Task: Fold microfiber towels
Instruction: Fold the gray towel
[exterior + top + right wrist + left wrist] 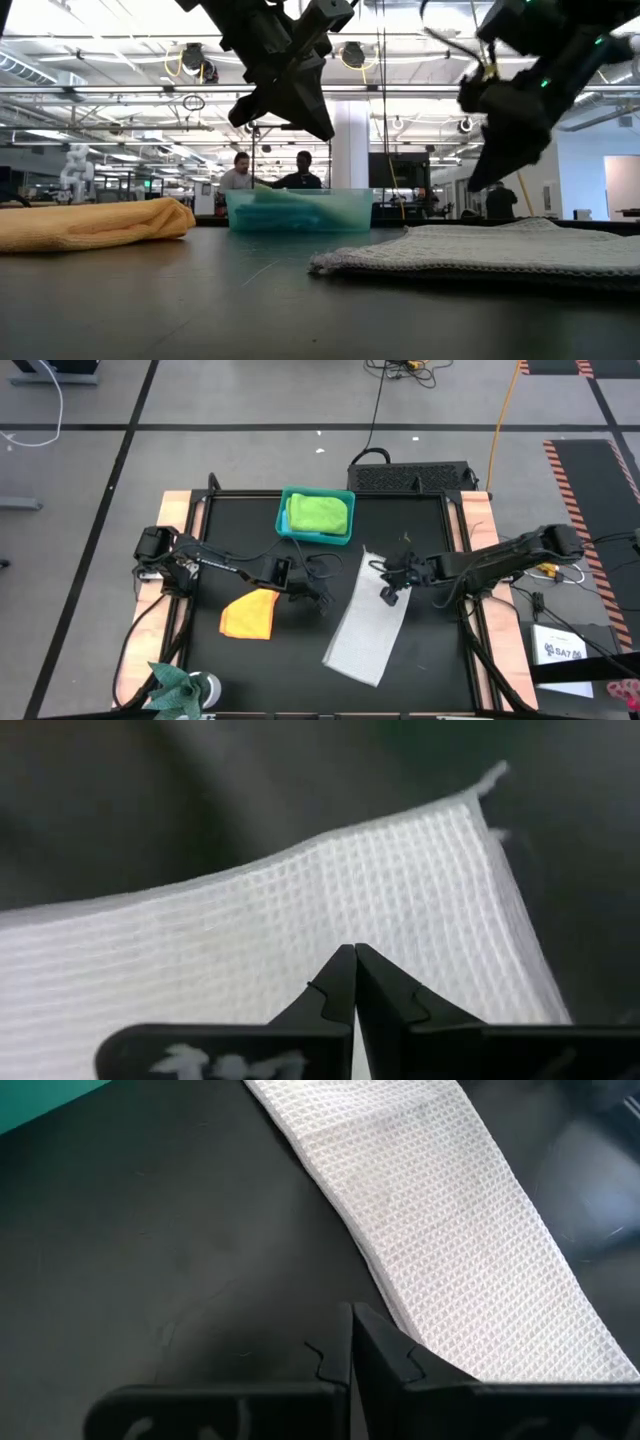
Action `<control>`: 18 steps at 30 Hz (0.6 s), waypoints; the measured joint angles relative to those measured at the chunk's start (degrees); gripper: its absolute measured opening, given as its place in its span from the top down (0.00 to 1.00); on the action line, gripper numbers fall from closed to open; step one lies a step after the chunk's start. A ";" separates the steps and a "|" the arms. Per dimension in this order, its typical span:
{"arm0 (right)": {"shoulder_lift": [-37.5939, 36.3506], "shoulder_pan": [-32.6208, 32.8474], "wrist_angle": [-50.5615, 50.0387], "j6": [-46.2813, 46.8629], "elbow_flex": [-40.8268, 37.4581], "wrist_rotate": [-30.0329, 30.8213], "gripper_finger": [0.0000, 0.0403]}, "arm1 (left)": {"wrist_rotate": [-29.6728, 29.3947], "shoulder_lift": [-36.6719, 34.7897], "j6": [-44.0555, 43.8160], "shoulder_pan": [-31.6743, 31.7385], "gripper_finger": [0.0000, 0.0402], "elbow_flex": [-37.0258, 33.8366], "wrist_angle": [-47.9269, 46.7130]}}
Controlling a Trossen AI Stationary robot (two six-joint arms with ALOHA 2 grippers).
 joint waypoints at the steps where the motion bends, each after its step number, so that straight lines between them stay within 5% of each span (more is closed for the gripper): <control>1: -1.64 0.46 -1.53 2.19 0.00 -0.17 1.00 | 0.00 0.00 0.18 0.15 0.96 0.00 0.00; 8: -5.87 6.73 -3.20 9.63 0.00 -1.43 1.00 | 0.02 0.00 1.23 1.67 0.99 0.00 0.40; 18: 6.70 15.12 6.17 15.26 0.00 -4.15 1.00 | 1.44 0.00 3.02 3.56 0.98 0.00 1.69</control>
